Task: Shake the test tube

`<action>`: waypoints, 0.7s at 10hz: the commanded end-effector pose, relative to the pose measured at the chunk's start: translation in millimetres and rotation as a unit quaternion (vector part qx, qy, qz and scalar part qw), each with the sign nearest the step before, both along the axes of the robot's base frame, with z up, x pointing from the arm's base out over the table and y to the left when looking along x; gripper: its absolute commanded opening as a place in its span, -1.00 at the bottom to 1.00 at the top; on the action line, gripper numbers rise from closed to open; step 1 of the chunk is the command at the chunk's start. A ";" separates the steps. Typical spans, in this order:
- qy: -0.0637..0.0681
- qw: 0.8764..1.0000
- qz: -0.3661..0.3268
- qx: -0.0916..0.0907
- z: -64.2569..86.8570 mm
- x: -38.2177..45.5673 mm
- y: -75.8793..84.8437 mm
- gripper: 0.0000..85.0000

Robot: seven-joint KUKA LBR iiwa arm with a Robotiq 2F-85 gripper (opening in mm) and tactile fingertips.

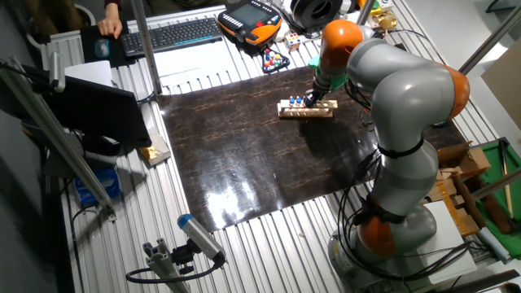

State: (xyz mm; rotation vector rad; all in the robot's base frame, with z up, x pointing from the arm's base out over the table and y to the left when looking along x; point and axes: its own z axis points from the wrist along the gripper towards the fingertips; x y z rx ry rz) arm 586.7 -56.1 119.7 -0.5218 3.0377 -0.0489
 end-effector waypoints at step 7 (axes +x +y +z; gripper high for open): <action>0.000 1.000 0.004 0.002 -3.2 -3.0 -0.8 0.07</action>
